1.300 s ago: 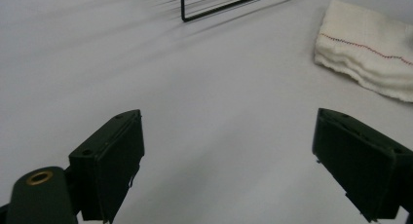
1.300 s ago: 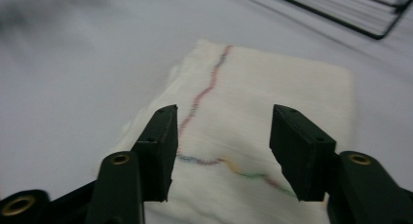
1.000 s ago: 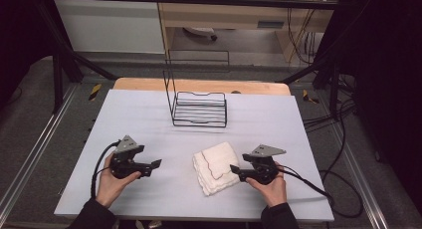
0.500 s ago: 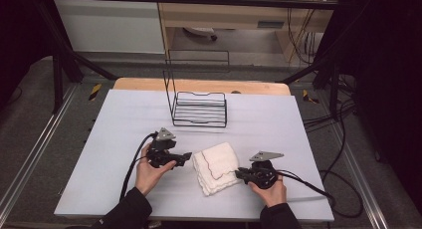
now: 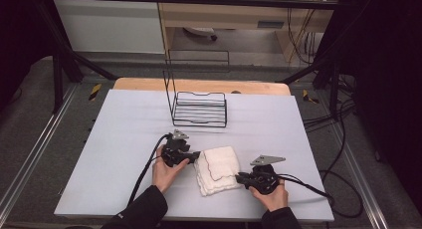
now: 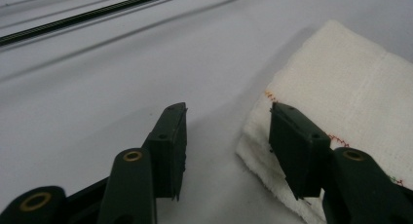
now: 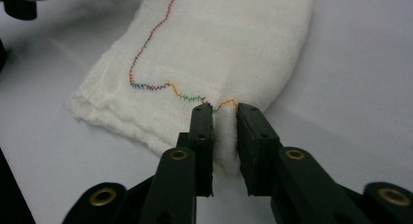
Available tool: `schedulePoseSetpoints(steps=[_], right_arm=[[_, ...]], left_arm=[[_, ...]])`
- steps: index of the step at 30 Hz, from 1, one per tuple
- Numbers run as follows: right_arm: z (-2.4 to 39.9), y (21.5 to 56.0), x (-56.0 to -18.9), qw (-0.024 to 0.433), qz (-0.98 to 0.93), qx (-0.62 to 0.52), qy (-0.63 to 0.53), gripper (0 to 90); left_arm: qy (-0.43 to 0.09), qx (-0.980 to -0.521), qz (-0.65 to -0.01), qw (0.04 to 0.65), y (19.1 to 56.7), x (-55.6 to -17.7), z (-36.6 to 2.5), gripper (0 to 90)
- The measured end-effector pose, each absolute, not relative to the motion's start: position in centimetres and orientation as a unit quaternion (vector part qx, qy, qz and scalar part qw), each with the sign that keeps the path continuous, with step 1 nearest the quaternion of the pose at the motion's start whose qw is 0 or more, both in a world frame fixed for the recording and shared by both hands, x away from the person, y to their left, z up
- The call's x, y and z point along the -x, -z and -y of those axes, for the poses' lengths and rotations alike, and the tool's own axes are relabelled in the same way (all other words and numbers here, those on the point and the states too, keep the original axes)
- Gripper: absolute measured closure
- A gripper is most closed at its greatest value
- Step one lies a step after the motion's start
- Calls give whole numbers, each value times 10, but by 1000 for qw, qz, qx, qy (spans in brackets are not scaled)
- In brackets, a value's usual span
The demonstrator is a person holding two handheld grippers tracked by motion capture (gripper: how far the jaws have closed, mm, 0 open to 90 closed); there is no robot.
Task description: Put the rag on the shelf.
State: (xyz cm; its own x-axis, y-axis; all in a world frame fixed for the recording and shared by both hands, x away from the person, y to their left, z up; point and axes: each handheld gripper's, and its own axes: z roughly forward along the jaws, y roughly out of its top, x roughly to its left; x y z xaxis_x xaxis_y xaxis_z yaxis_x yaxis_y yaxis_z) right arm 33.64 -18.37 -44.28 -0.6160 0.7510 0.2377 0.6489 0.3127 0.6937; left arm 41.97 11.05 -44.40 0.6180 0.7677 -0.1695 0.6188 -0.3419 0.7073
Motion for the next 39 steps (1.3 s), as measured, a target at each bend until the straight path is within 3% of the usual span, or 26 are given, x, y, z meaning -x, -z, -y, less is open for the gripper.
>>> schedulePoseSetpoints(steps=[3,6,7,13,17,26,28,33,39], right_arm=[[188,437,-338,81,-798,-420,-424,611],[190,434,-340,92,-794,-419,-430,558],[191,433,-343,101,-793,-417,-433,473],[193,431,-359,121,-786,-418,-438,338],[195,431,-370,128,-783,-425,-436,307],[189,438,-407,121,-773,-441,-441,320],[184,442,-417,118,-773,-443,-438,409],[178,446,-426,109,-772,-450,-435,512],[177,454,-432,92,-782,-454,-416,566]], left_arm=[[-90,-814,-423,387,445,-420,-108,564],[-91,-820,-416,382,446,-419,-104,592],[-88,-820,-416,382,446,-418,-103,621],[-74,-822,-415,382,448,-418,-101,696],[-86,-825,-409,380,448,-415,-96,713],[-75,-826,-412,378,448,-416,-94,781],[-78,-827,-410,377,448,-415,-94,793],[-84,-830,-403,375,448,-415,-93,801],[-83,-832,-398,376,449,-415,-94,803]])
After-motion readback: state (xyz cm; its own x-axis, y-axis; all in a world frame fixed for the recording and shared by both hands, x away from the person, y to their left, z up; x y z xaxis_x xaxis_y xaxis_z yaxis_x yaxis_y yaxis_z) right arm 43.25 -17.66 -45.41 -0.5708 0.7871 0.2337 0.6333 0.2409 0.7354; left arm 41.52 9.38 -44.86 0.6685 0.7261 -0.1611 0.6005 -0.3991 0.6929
